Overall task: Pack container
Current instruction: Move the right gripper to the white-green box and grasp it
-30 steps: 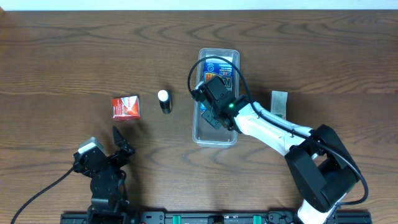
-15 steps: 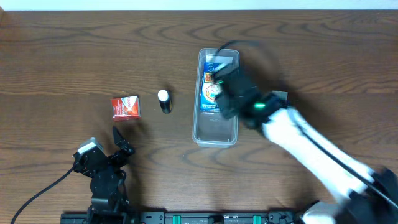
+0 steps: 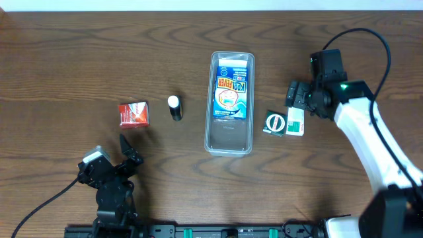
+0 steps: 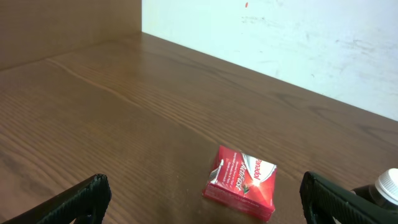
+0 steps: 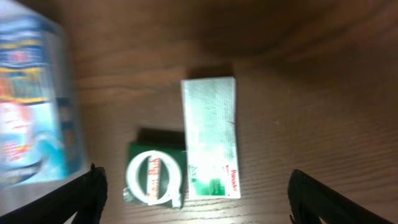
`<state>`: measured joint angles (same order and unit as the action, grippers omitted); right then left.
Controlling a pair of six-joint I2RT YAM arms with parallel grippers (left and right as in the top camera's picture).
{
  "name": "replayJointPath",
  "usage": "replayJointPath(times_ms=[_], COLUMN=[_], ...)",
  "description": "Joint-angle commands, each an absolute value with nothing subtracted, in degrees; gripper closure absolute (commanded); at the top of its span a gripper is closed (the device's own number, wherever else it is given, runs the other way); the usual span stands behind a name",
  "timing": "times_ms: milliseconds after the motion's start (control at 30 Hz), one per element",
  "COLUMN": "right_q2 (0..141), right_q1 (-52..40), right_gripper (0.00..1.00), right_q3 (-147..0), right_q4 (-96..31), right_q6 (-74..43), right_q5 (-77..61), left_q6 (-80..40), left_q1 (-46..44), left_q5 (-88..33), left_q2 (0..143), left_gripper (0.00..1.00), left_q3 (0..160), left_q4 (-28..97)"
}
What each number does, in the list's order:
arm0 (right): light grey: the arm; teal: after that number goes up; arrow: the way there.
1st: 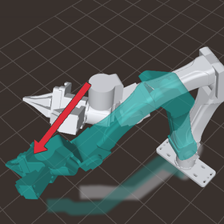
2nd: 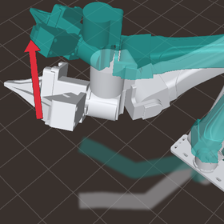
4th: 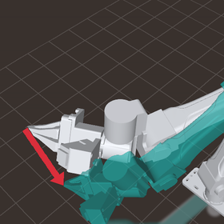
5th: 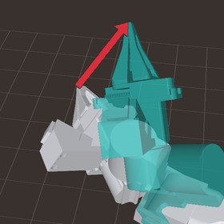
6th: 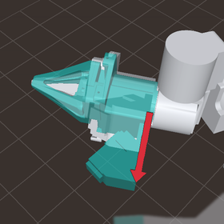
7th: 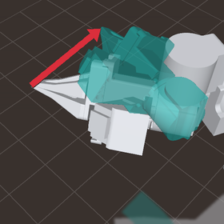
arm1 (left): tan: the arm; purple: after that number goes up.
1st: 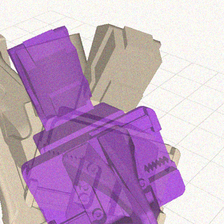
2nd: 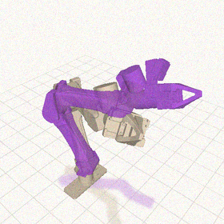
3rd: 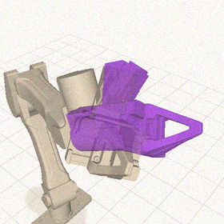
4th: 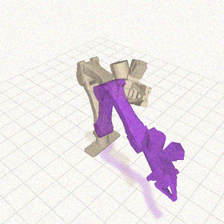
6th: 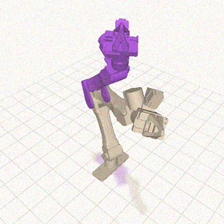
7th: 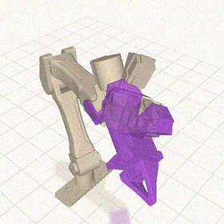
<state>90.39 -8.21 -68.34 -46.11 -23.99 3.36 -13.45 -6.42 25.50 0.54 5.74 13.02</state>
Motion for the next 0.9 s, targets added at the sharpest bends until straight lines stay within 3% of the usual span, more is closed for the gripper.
replayJointPath(times_ms=[0, 400, 733, 867], right_q2=[94.89, 107.33, 108.75, 108.29], right_q1=[-6.63, -6.50, -6.09, -5.76], right_gripper=[0.14, 0.25, 0.57, 0.64], right_q3=[-67.68, -67.68, -67.68, -67.72], right_q4=[-46.15, -42.37, -41.65, -41.65], right_q6=[-25.78, -24.38, -24.82, -24.80], right_q5=[0.08, 2.68, 3.64, 3.66], left_q6=[-13.13, -13.10, -13.13, -13.13], left_q1=[-6.13, -6.13, -6.13, -6.13], left_q5=[26.20, 26.20, 26.20, 26.20], left_q2=[0.21, 0.21, 0.21, 0.21], left_gripper=[0.02, 0.02, 0.02, 0.02], left_q3=[4.34, 4.34, 4.34, 4.34], left_q4=[13.37, 13.37, 13.37, 13.37])
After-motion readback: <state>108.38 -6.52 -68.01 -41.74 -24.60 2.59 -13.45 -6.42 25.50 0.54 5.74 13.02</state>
